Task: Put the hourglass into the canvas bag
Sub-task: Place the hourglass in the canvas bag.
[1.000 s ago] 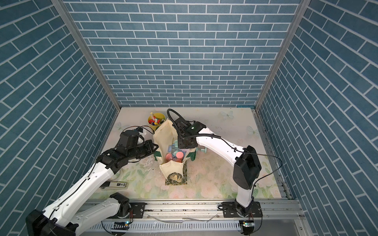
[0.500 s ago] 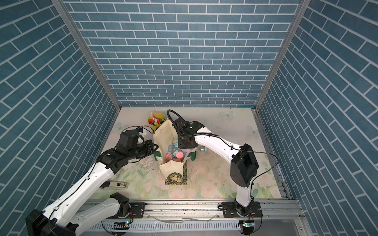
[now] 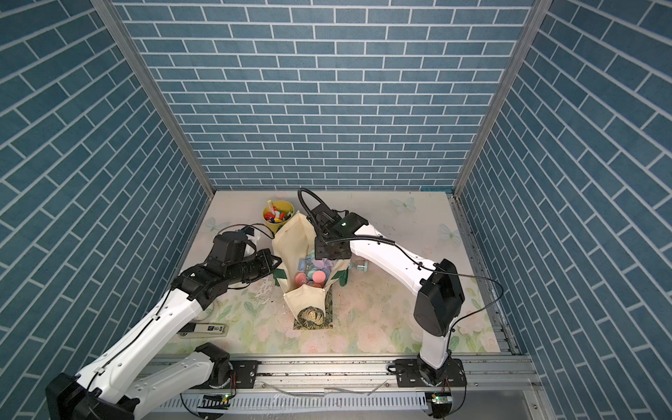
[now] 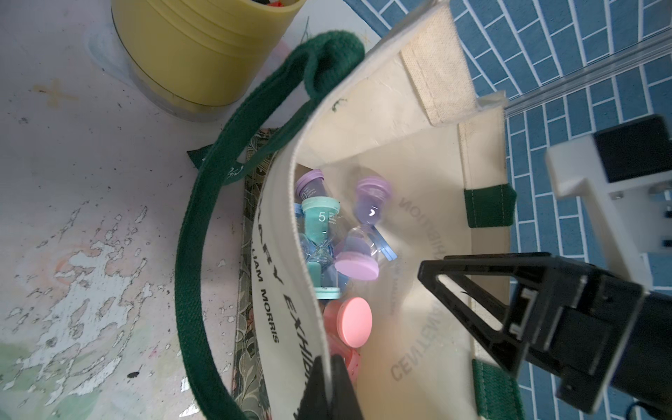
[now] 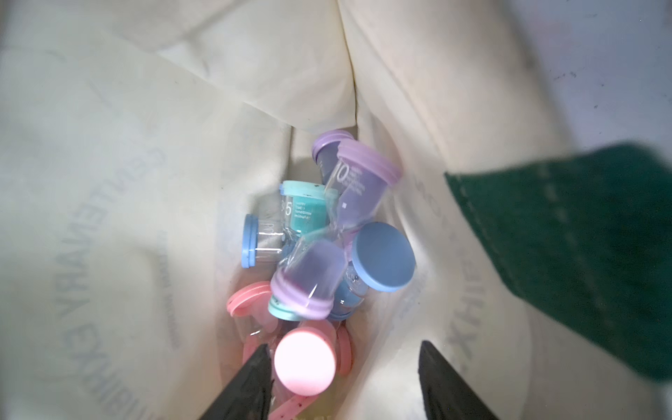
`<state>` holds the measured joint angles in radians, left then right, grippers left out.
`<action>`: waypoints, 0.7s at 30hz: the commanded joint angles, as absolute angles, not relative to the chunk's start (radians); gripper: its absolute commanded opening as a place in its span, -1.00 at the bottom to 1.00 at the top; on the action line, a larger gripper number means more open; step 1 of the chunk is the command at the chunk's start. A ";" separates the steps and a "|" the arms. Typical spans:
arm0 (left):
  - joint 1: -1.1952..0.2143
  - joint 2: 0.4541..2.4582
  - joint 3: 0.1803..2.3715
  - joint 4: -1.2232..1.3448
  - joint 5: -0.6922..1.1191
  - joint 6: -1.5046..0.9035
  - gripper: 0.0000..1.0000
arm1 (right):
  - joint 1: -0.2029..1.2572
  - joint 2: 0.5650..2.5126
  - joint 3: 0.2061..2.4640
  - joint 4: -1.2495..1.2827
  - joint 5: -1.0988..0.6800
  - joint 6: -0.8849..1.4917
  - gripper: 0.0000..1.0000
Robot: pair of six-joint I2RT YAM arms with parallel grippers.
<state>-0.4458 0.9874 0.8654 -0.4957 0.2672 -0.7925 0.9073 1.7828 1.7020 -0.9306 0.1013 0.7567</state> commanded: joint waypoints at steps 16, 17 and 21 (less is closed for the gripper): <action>-0.451 0.976 0.867 -0.479 0.259 -0.773 -1.00 | 0.823 1.458 1.619 -0.961 0.249 0.687 0.34; -0.450 0.977 0.868 -0.479 0.259 -0.772 -1.00 | 0.802 1.441 1.597 -0.957 0.238 0.687 0.34; -0.450 0.977 0.874 -0.481 0.259 -0.772 -1.00 | 0.732 1.397 1.514 -0.947 0.212 0.684 0.34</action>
